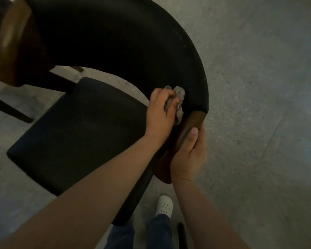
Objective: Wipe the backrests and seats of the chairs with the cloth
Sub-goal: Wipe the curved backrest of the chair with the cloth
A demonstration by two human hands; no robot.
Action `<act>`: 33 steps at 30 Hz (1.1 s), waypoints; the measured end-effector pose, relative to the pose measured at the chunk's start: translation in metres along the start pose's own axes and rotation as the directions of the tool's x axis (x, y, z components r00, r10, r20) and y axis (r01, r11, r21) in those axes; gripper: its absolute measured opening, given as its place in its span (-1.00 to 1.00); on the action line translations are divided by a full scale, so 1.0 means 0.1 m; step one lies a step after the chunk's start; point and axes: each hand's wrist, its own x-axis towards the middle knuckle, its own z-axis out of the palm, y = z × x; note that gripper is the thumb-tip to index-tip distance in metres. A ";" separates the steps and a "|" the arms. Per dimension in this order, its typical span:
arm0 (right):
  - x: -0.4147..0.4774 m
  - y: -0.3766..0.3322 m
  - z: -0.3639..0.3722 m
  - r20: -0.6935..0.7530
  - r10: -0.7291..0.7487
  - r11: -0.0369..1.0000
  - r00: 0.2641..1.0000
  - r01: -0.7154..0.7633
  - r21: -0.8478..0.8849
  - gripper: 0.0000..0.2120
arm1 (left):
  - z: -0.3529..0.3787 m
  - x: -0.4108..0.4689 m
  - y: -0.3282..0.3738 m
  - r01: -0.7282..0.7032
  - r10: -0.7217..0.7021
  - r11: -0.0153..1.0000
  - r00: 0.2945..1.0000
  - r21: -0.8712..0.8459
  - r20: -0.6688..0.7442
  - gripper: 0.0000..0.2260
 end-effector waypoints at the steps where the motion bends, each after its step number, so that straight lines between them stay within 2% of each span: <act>1: 0.00 0.00 0.01 -0.005 -0.003 1.000 1.000 0.003 0.004 -0.45 | 0.00 0.00 -0.04 -0.002 0.002 1.000 1.000 0.004 0.003 -0.94; 7: -0.01 0.02 -0.01 -0.010 -0.017 1.000 1.000 0.017 0.000 -0.45 | -0.06 -0.06 -0.38 0.121 -0.121 0.993 0.990 0.000 0.068 -0.91; 11: -0.02 0.01 -0.01 0.000 -0.017 0.999 1.000 0.017 -0.035 -0.44 | -0.06 -0.08 -0.49 0.181 -0.182 0.983 0.982 0.022 0.050 -0.86; 14: -0.03 0.02 -0.01 -0.005 -0.022 0.999 1.000 0.021 -0.048 -0.44 | -0.10 -0.11 -0.67 0.314 -0.314 0.949 0.937 0.025 0.152 -0.93; 16: -0.03 0.03 -0.01 -0.007 -0.013 0.999 1.000 0.013 -0.051 -0.45 | -0.12 -0.22 -0.78 0.351 -0.383 0.922 0.887 0.160 0.257 -0.88; 18: -0.02 0.05 -0.01 -0.006 0.000 0.998 1.000 0.000 -0.064 -0.45 | -0.17 -0.35 -0.88 0.377 -0.447 0.883 0.858 0.280 0.252 -0.86; 20: -0.02 0.05 -0.01 -0.004 -0.001 0.997 1.000 0.000 -0.078 -0.45 | -0.26 -0.41 -0.87 0.454 -0.491 0.868 0.842 0.200 0.222 -0.89; 22: -0.02 0.05 -0.02 0.001 -0.017 0.997 1.000 0.017 -0.079 -0.46 | -0.35 -0.37 -0.78 0.451 -0.450 0.892 0.870 0.047 0.200 -0.95; 25: -0.02 0.04 -0.02 0.001 -0.023 0.998 1.000 0.023 -0.065 -0.48 | -0.36 -0.26 -0.47 0.262 -0.256 0.965 0.957 -0.024 0.139 -0.94; 27: -0.01 0.04 -0.01 -0.014 -0.025 0.997 1.000 0.024 -0.071 -0.48 | -0.24 -0.28 -0.29 0.170 -0.158 0.984 0.970 -0.052 0.186 -0.92; 30: -0.01 0.05 0.00 -0.019 -0.026 0.996 0.999 0.025 -0.082 -0.46 | -0.09 -0.38 -0.29 0.145 -0.136 0.989 0.964 -0.021 0.230 -0.88; 33: -0.02 0.05 0.00 -0.040 -0.018 0.997 0.999 0.014 -0.080 -0.45 | -0.16 -0.40 -0.45 0.182 -0.208 0.977 0.930 0.110 0.305 -0.91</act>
